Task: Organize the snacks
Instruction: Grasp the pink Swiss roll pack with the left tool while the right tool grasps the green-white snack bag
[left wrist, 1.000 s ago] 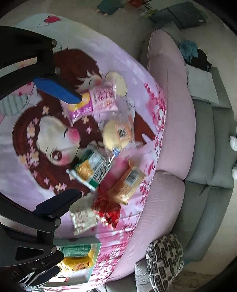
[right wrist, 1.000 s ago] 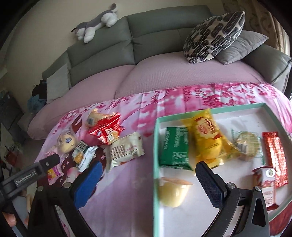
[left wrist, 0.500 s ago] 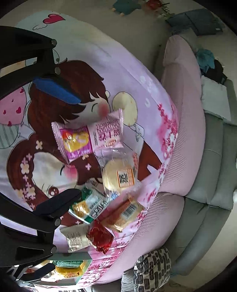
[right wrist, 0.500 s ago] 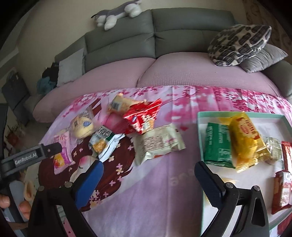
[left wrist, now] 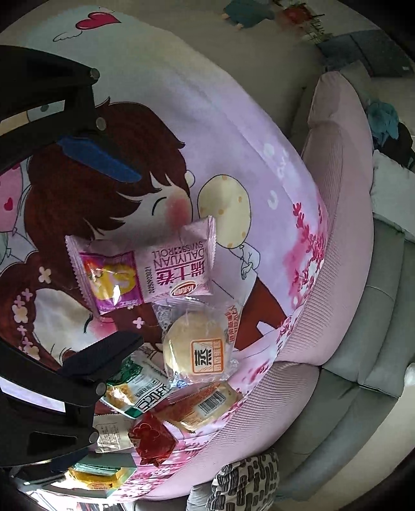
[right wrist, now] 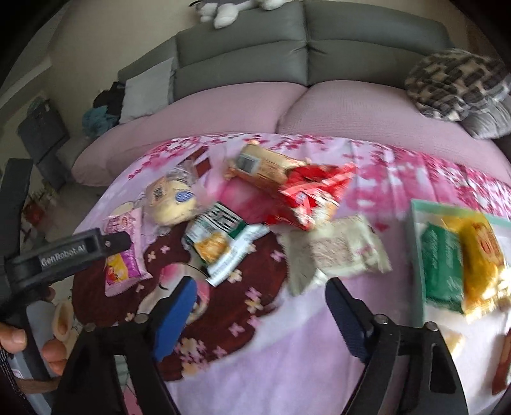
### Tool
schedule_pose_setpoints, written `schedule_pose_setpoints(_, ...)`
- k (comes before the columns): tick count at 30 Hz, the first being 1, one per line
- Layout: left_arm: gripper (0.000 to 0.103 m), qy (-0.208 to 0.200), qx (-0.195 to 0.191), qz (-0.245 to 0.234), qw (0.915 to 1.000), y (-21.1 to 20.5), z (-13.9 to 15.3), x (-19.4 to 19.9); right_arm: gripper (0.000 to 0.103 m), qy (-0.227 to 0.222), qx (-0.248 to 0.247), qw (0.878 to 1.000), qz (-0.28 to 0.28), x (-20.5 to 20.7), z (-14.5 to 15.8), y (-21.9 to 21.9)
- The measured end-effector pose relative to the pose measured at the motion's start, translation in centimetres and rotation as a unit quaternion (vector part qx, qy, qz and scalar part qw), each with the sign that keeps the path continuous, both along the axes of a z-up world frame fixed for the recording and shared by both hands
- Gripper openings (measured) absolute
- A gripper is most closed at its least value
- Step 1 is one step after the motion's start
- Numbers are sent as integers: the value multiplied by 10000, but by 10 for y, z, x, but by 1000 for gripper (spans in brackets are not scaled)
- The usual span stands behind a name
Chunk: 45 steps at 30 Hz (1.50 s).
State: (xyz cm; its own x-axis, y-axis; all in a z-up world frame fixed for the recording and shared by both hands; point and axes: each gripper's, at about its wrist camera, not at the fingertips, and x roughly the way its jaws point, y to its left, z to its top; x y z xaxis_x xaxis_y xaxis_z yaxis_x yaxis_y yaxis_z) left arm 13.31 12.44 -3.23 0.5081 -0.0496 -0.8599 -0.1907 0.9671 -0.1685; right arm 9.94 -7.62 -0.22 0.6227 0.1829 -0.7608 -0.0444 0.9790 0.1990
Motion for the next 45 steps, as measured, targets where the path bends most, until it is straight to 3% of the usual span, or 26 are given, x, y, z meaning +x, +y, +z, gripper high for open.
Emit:
schedule_pose_setpoints(8, 94, 89, -74, 116, 9999, 5, -10, 7, 80, 117, -453, 9952, 860, 40, 2, 39)
schedule_pose_setpoints(19, 86, 176, -69, 100, 9998, 1, -22, 14, 76, 484, -1149, 9829, 1357, 78, -14, 60)
schedule_pose_setpoints(27, 77, 153, 7, 72, 9999, -2, -24, 18, 76, 564, -1256, 9774, 1604, 87, -22, 63)
schedule_pose_setpoints(30, 68, 152, 77, 68, 9998, -3, -24, 18, 76, 637, -1374, 9752, 1614, 90, -28, 64)
schedule_pose_setpoints(36, 45, 114, 101, 97, 9998, -3, -23, 17, 65, 604, -1219, 9811, 1379, 91, -30, 56)
schedule_pose_setpoints(45, 39, 41, 15, 109, 9999, -2, -20, 13, 54, 435, -829, 9904, 1021, 72, -24, 44)
